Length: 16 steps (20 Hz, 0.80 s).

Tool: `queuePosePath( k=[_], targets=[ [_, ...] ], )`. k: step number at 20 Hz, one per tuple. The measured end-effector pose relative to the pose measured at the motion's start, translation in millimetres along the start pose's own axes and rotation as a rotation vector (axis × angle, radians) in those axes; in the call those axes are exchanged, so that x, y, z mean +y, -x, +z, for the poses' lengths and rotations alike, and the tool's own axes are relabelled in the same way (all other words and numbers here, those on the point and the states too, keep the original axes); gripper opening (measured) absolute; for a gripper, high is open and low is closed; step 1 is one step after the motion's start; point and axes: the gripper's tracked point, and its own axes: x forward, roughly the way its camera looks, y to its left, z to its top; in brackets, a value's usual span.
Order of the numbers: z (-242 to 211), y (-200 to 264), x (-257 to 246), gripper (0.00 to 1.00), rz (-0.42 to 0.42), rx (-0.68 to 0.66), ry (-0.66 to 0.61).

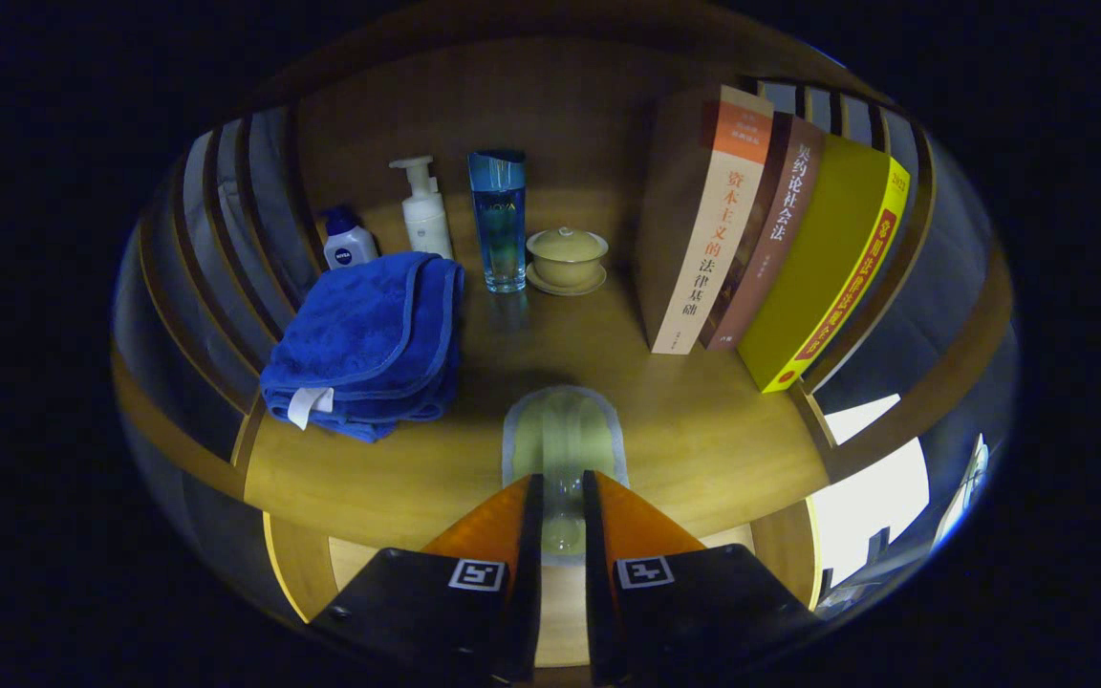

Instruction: Pull open the drawer, take out the items inside it, and place them on the countertop above the cabinet.

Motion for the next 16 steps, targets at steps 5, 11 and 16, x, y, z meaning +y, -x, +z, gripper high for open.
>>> queuePosePath(
  k=[5,11,16],
  targets=[
    [5,-5,6,0.29,0.017,-0.017,0.027],
    [13,0,4,0.34,0.012,-0.067,0.006],
    [29,19,3,0.76,0.013,-0.152,-0.013]
  ],
)
